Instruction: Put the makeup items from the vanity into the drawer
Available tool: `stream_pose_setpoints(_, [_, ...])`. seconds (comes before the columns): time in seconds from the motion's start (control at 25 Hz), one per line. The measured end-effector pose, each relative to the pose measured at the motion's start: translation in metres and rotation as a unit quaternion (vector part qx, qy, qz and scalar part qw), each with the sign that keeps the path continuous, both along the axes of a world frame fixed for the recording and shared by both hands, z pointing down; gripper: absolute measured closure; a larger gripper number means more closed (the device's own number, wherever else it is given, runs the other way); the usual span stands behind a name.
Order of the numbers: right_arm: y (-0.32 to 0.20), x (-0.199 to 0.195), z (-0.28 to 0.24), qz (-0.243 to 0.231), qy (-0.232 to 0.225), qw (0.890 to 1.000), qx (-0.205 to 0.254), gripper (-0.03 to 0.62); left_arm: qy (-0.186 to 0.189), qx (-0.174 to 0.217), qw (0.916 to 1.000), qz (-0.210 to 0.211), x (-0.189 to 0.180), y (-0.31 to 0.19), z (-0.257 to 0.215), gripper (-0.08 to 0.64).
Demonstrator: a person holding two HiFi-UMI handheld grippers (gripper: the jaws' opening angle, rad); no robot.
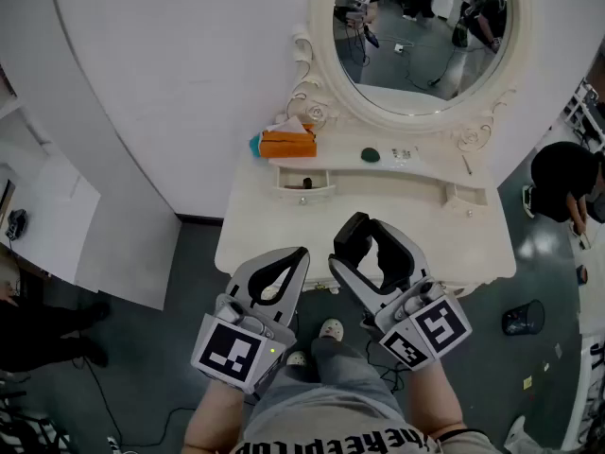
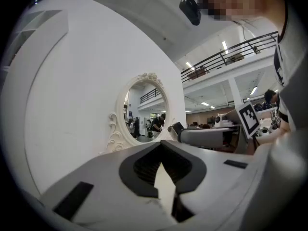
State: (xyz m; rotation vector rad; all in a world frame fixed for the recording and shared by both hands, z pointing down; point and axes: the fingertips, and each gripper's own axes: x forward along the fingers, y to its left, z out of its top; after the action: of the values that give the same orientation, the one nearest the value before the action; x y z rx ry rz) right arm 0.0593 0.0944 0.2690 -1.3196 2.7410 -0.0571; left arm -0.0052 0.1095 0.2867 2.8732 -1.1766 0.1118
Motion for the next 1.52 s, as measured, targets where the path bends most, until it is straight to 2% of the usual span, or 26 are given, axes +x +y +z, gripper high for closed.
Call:
stream_pose_setpoints(0.64, [-0.025,0.001,0.006,-0.011,0.002,1.0,-0.007,0.258,0.002,-0.008,0.9999,-0.009,0.004,-0.024,0.008,0.54])
stream_pose_setpoints(0.8, [-0.04,-0.001,0.011,-0.019,0.006,1.0,-0.013,0.252,0.006,0.013,0.9998,-0.014,0.002,-0.041,0.009,0.54])
stream_pose_setpoints(0.96, [-0.056,-0.002,0.013,-0.042,0.005,0.999,-0.021,0.25,0.005,-0.015,0.9994,-0.03,0.002,-0.054,0.013,0.54])
stream_pose_setpoints(1.24, [-0.09,-0.008,0.018,-0.076,0.032,0.996,-0.023,0.251,0.004,-0.014,0.9984,-0.054,-0.001,-0.087,0.013,0.54])
stream_pose_setpoints(1.52, [-0.122,-0.007,0.022,-0.105,0.035,0.993,-0.03,0.252,0.001,-0.013,0.9964,-0.084,0.0,-0.115,0.013,0.54])
